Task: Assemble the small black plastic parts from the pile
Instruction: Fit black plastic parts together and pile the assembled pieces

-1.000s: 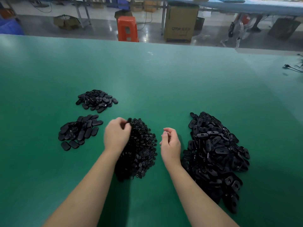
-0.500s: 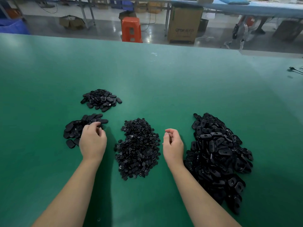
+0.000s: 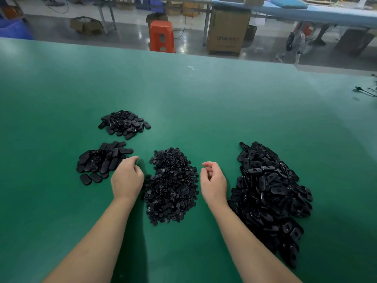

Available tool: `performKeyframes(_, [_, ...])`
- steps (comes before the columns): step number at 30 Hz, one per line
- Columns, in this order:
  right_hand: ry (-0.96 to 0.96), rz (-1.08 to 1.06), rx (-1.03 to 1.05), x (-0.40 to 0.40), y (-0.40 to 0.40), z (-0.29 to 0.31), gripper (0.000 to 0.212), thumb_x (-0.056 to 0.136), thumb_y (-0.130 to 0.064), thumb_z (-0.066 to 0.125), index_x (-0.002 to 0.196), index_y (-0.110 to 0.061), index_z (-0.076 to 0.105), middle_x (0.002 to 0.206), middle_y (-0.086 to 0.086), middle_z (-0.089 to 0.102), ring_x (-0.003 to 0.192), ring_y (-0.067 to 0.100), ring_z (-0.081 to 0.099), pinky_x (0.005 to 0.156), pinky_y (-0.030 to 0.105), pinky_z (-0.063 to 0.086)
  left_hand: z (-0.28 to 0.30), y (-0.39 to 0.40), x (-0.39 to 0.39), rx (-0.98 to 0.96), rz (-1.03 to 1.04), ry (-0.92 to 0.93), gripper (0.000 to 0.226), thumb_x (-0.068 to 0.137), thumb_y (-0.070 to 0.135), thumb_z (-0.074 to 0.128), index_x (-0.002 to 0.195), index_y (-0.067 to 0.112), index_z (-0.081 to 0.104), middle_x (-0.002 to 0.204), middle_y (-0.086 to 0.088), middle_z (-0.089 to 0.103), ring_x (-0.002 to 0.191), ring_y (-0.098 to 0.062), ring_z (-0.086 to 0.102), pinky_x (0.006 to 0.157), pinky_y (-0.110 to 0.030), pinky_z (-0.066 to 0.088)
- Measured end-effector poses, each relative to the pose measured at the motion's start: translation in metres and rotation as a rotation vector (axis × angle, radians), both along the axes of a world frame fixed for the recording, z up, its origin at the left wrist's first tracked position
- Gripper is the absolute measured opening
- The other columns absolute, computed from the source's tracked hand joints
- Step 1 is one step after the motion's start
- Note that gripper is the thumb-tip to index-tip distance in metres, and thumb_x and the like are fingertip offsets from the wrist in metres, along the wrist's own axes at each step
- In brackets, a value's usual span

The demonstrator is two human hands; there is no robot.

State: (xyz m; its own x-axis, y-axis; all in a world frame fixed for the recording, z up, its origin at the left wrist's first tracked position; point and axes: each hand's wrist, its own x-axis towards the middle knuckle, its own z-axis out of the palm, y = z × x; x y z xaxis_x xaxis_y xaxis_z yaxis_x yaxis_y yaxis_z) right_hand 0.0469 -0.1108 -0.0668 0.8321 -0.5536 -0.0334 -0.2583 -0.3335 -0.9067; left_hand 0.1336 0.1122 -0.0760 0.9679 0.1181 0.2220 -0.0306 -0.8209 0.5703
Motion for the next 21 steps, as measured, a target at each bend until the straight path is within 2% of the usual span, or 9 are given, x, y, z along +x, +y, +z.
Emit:
performKeyframes(4, [0.121,0.137,0.211,0.005,-0.011,0.024,0.008,0.101,-0.019,0.056,0.103,-0.024,0.062,0.094,-0.004,0.067,0.079,0.01,0.063,0.071,0.025,0.054,-0.002,0.0,0.001,-0.004,-0.008,-0.027,0.034,0.097,0.005,0.05,0.127,0.009,0.067,0.129,-0.006,0.067,0.112,-0.027,0.065,0.086,-0.041,0.053])
performKeyframes(6, [0.118,0.242,0.278,0.008,-0.029,0.042,0.011,0.1,-0.015,0.055,0.102,-0.021,0.064,0.092,-0.001,0.07,0.074,0.006,0.063,0.065,0.018,0.053,-0.002,0.001,0.002,0.004,-0.008,-0.029,0.034,0.097,0.006,0.05,0.127,0.01,0.067,0.129,-0.006,0.067,0.11,-0.027,0.066,0.084,-0.04,0.053])
performKeyframes(8, [0.119,0.333,0.084,0.012,-0.055,0.06,0.012,0.099,-0.015,0.056,0.102,-0.023,0.066,0.087,-0.006,0.071,0.065,-0.003,0.06,0.057,0.014,0.048,-0.003,0.0,0.002,0.012,-0.013,-0.024,0.034,0.097,0.007,0.05,0.126,0.011,0.067,0.129,-0.005,0.066,0.108,-0.027,0.066,0.083,-0.041,0.054])
performKeyframes(10, [0.204,0.38,-0.347,0.021,-0.085,0.076,0.015,0.1,-0.019,0.055,0.108,-0.025,0.066,0.088,-0.011,0.069,0.064,-0.004,0.059,0.058,0.018,0.047,-0.003,0.001,0.003,0.016,-0.016,-0.019,0.034,0.097,0.008,0.05,0.126,0.011,0.067,0.128,-0.005,0.067,0.107,-0.027,0.066,0.081,-0.04,0.054])
performKeyframes(12, [0.407,0.427,-0.803,0.032,-0.112,0.084,0.026,0.101,-0.023,0.052,0.124,-0.022,0.063,0.107,-0.003,0.071,0.096,0.013,0.065,0.079,0.03,0.052,-0.003,0.0,0.004,0.014,-0.015,-0.015,0.034,0.097,0.008,0.05,0.126,0.011,0.067,0.127,-0.005,0.067,0.105,-0.027,0.066,0.08,-0.04,0.054])
performKeyframes(13, [0.515,0.452,-0.951,0.037,-0.123,0.085,0.031,0.101,-0.024,0.05,0.13,-0.019,0.061,0.119,0.003,0.068,0.112,0.022,0.061,0.09,0.035,0.051,-0.003,0.001,0.004,0.012,-0.015,-0.013,0.033,0.097,0.008,0.05,0.125,0.011,0.067,0.127,-0.006,0.067,0.105,-0.028,0.066,0.079,-0.04,0.054])
performKeyframes(15, [0.666,0.478,-1.071,0.045,-0.137,0.083,0.034,0.101,-0.027,0.051,0.132,-0.016,0.059,0.127,0.01,0.062,0.122,0.031,0.052,0.095,0.039,0.048,-0.004,0.001,0.003,0.009,-0.013,-0.009,0.033,0.097,0.008,0.05,0.125,0.011,0.068,0.126,-0.006,0.067,0.104,-0.028,0.066,0.08,-0.04,0.054])
performKeyframes(18, [0.769,0.47,-1.115,0.051,-0.147,0.08,0.028,0.098,-0.027,0.054,0.121,-0.013,0.059,0.117,0.011,0.06,0.116,0.031,0.05,0.082,0.038,0.046,-0.004,0.002,0.004,0.005,-0.009,-0.005,0.033,0.097,0.009,0.05,0.125,0.011,0.067,0.127,-0.006,0.067,0.104,-0.028,0.066,0.08,-0.04,0.054])
performKeyframes(21, [0.788,0.494,-1.147,0.055,-0.148,0.077,0.021,0.096,-0.024,0.056,0.112,-0.011,0.059,0.11,0.009,0.061,0.112,0.03,0.051,0.077,0.037,0.047,-0.004,0.002,0.004,0.003,-0.008,-0.005,0.033,0.097,0.009,0.05,0.125,0.011,0.068,0.127,-0.005,0.067,0.105,-0.028,0.066,0.08,-0.04,0.054])
